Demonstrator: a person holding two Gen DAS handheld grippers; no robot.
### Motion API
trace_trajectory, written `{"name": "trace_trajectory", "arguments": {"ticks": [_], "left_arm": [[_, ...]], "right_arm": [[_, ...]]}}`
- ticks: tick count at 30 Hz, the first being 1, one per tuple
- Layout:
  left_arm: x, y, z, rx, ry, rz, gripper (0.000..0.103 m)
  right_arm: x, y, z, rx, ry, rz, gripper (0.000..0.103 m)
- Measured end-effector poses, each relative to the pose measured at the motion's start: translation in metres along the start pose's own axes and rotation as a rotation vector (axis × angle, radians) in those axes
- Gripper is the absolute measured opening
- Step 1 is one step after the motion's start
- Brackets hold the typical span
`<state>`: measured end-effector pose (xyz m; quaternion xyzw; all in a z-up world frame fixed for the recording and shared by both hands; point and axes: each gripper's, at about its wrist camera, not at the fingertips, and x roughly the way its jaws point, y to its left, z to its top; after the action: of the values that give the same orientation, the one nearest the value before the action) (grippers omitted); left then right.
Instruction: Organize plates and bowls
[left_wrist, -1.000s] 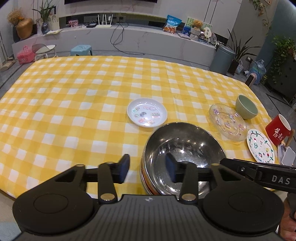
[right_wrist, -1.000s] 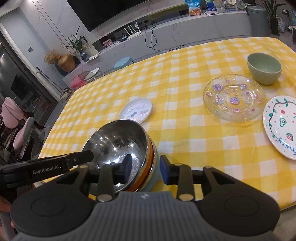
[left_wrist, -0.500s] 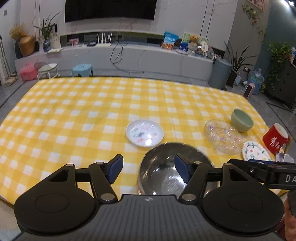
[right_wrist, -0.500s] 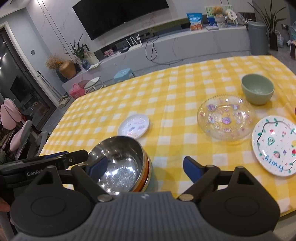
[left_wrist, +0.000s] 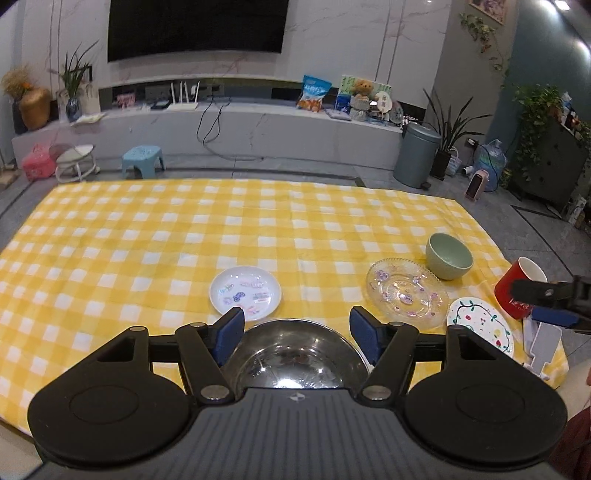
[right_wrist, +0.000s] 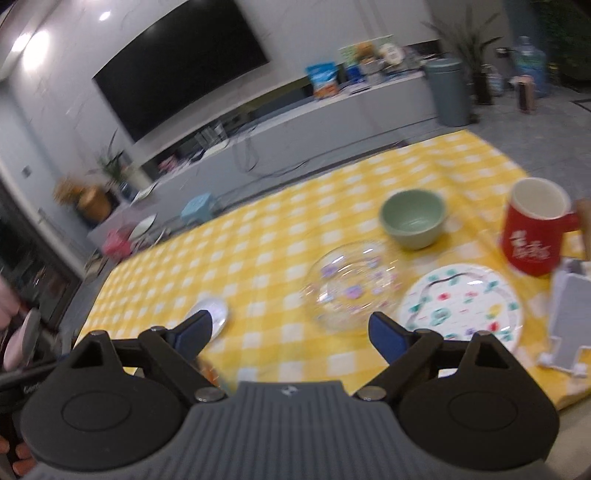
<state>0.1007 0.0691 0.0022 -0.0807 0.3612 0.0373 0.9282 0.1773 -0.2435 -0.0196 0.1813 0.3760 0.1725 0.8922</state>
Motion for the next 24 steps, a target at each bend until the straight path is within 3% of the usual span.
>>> {"name": "trace_trajectory", "arguments": {"ticks": [6, 9, 14, 20, 24], "left_arm": [[0.006, -0.012, 0.013, -0.023, 0.015, -0.015, 0.077], [0.015, -0.027, 0.024, -0.037, 0.034, -0.021, 0.077], [0.031, -0.063, 0.044, 0.063, 0.035, -0.031, 0.077], [0.069, -0.104, 0.063, 0.081, 0.103, -0.105, 0.077], [0.101, -0.127, 0.075, 0.090, 0.123, -0.136, 0.072]], "right_arm": [[-0.006, -0.021, 0.027, 0.083, -0.020, -0.024, 0.090], [-0.004, -0.021, 0.047, 0.058, -0.037, -0.023, 0.090], [0.016, -0.035, 0.080, 0.040, -0.042, -0.105, 0.090], [0.041, -0.064, 0.114, 0.002, -0.026, -0.215, 0.090], [0.073, -0.089, 0.124, 0.054, 0.017, -0.243, 0.090]]}}
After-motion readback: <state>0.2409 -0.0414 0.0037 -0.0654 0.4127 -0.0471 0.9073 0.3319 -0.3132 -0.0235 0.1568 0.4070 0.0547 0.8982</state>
